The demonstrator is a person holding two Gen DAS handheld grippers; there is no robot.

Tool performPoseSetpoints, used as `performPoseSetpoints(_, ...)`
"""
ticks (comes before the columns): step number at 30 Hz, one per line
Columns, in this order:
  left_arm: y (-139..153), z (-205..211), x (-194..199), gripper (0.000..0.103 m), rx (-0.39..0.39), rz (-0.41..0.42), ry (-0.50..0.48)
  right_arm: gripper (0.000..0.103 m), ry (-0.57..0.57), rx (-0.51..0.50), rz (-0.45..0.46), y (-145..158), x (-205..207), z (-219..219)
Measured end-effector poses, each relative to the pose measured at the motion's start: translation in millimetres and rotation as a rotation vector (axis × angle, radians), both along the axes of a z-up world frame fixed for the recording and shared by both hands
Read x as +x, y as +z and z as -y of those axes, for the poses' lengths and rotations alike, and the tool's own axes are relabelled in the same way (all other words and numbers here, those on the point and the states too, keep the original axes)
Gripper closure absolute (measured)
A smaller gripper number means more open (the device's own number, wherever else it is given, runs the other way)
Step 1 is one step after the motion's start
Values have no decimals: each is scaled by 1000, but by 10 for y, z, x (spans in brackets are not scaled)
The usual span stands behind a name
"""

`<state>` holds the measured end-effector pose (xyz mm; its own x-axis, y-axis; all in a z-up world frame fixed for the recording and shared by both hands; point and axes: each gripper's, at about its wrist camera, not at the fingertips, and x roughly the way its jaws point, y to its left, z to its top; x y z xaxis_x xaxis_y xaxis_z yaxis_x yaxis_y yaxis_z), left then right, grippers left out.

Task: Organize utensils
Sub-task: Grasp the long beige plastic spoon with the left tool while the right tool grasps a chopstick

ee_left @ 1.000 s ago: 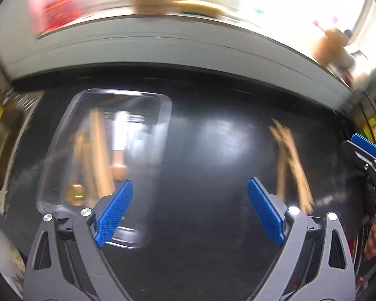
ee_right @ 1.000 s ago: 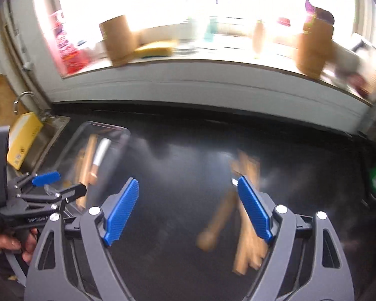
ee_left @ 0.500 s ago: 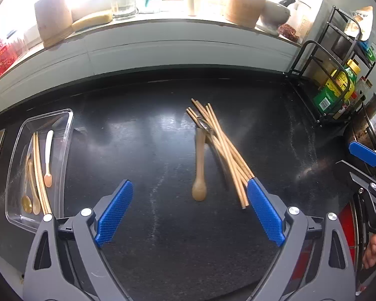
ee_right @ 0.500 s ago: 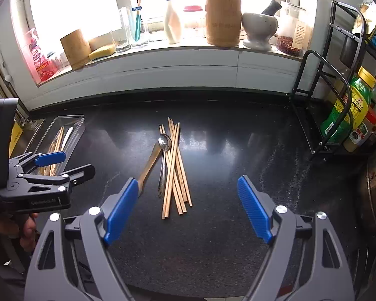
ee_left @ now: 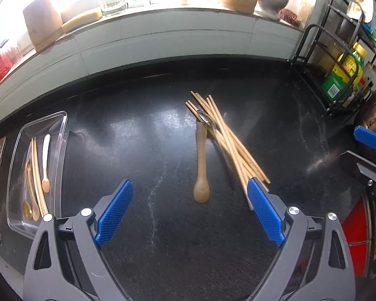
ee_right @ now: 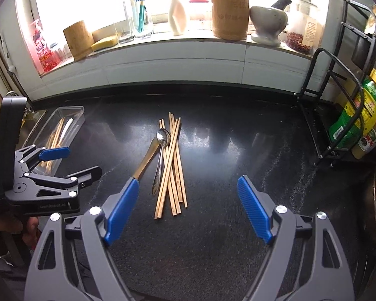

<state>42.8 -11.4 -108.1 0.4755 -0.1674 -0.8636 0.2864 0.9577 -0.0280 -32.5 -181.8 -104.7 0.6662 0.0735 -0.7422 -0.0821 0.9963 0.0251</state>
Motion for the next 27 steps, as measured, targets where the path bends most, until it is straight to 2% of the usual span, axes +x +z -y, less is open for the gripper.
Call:
performPoseSetpoints(7,-373,85,281,13,17,-16,-44,27,32,-23,-60,-329,337,1)
performPoseSetpoints(14,-834,133,599,13,46,-67,-62,28,54,-33,-152,-802,783,58)
performPoseSetpoints(18,-1045,168,745,13,57,-100,-66,33,77,-50,-214,-1075,1051,70)
performPoseSetpoints(21,-1136,195,797,13,60,-112,-70,33,96,-70,-238,-1212,1218,57)
performPoseSetpoints(27,-1164,263,841,13,73,-69,-81,33,137,-72,-274,-1348,1474,12)
